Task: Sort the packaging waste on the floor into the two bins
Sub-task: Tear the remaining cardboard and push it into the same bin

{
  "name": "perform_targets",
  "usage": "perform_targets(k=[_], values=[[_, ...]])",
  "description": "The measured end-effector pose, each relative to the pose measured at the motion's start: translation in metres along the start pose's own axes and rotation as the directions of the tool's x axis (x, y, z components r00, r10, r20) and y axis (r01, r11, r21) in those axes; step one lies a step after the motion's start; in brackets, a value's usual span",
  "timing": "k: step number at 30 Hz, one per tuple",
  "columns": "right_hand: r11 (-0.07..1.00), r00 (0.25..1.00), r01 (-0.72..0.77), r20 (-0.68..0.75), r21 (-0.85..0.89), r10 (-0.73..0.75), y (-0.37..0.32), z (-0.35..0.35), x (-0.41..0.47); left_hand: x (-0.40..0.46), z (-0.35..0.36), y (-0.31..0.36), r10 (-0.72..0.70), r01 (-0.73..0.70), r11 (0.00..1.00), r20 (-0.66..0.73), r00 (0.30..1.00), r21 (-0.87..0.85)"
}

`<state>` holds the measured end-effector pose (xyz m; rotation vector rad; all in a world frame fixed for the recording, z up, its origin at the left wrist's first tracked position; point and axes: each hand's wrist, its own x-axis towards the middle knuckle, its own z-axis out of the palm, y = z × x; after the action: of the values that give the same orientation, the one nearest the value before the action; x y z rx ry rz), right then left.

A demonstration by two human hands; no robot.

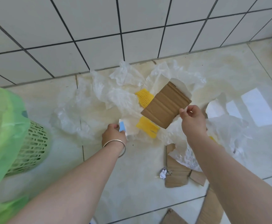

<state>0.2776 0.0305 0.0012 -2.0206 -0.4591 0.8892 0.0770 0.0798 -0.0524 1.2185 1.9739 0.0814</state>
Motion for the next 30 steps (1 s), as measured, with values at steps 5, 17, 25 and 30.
perform_targets(k=[5, 17, 25, 30], values=[[0.998, 0.998, -0.059, 0.0, 0.016, 0.059, 0.003, 0.002, -0.001, -0.009, -0.005, 0.007, 0.089, -0.101, 0.989, -0.114, 0.99, -0.111], [0.994, 0.999, 0.038, -0.018, -0.098, -0.04, 0.014, -0.014, -0.018, -0.039, -0.015, 0.038, 0.229, -0.424, 0.802, -0.439, 0.869, -0.42], [0.998, 0.993, 0.049, -0.105, 0.028, -0.046, 0.016, -0.031, -0.017, -0.058, -0.001, 0.058, 0.238, -0.245, 0.823, -0.08, 0.968, -0.513], [0.931, 0.985, -0.141, -0.049, 0.337, 0.167, 0.021, -0.033, -0.012, -0.065, 0.0, 0.065, 0.35, -0.304, 0.866, 0.047, 0.936, -0.396]])
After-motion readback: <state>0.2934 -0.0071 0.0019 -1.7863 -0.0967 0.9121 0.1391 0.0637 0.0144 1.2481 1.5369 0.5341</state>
